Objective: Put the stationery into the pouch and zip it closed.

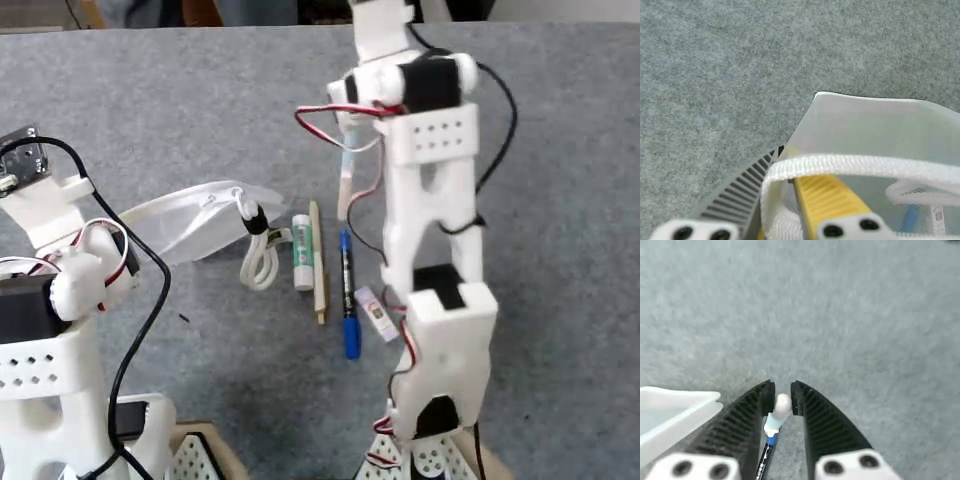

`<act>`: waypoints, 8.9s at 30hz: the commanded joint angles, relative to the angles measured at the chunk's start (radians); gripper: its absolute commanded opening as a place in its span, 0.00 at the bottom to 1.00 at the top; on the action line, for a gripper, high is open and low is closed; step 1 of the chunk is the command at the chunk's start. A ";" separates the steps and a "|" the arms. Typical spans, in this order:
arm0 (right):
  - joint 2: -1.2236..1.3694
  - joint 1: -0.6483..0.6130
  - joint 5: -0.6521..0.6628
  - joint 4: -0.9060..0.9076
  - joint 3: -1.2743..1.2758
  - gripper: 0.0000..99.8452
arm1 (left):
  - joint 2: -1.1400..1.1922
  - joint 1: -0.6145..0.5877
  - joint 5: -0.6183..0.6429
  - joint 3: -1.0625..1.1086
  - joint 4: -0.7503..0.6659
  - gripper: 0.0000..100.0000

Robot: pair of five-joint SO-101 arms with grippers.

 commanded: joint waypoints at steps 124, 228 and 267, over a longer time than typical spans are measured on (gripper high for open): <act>-0.602 0.023 0.249 -0.198 0.951 0.13 | 0.035 0.079 0.002 0.048 -0.009 0.03; -0.489 -0.020 -0.032 -0.353 0.846 0.01 | 0.035 0.079 0.002 0.048 -0.011 0.03; -0.661 -0.493 -0.026 -0.391 0.170 0.01 | 0.035 0.084 0.002 0.048 -0.009 0.03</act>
